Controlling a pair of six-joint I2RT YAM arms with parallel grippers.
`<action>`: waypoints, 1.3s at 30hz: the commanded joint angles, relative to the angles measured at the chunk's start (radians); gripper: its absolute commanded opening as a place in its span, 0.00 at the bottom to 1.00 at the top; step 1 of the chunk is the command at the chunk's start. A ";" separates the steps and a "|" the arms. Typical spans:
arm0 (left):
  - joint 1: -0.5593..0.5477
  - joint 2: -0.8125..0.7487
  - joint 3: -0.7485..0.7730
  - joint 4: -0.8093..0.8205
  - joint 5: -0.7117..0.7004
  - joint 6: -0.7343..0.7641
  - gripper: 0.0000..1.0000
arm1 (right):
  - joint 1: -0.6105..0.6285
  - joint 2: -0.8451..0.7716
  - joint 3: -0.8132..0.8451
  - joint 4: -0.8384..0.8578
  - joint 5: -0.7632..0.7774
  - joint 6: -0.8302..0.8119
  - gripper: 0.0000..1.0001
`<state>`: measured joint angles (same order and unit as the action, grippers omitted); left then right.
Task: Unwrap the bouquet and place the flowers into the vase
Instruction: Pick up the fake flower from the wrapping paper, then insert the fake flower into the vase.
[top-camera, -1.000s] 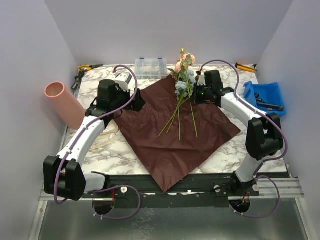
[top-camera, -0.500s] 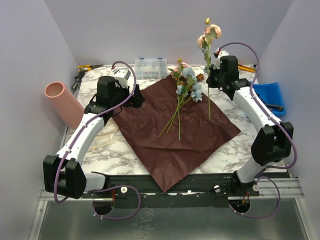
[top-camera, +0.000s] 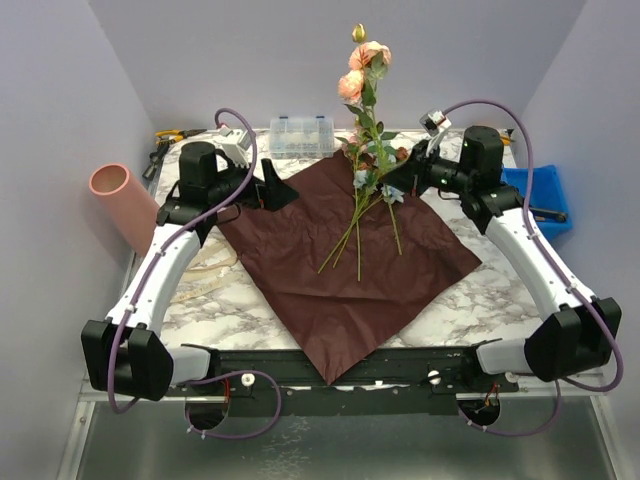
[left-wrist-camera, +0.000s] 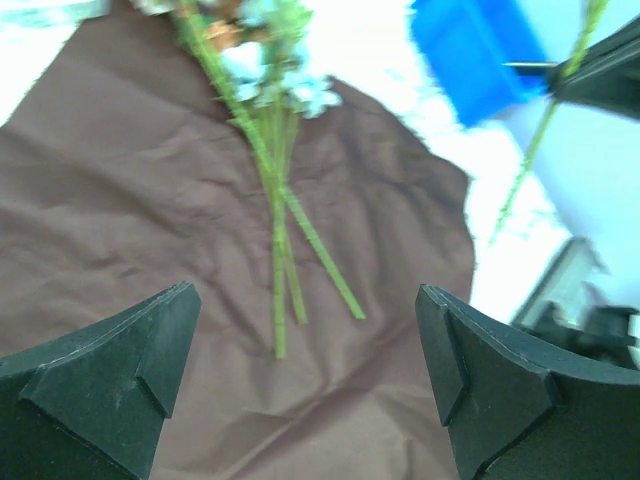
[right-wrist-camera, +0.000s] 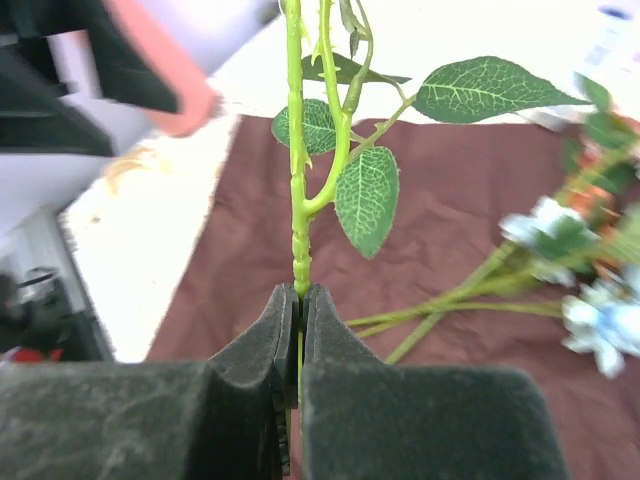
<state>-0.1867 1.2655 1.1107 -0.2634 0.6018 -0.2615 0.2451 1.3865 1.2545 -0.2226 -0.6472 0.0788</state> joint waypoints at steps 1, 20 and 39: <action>0.009 -0.017 0.070 0.115 0.329 -0.206 0.96 | 0.024 -0.028 -0.075 0.199 -0.326 0.182 0.01; -0.092 0.164 -0.002 0.895 0.238 -0.688 0.64 | 0.112 0.099 -0.130 0.398 -0.313 0.388 0.01; -0.126 0.256 0.042 0.917 0.138 -0.669 0.56 | 0.175 0.134 -0.155 0.421 -0.355 0.374 0.01</action>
<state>-0.3012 1.5112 1.1133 0.6056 0.7685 -0.9413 0.4011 1.5055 1.1149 0.1635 -0.9752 0.4561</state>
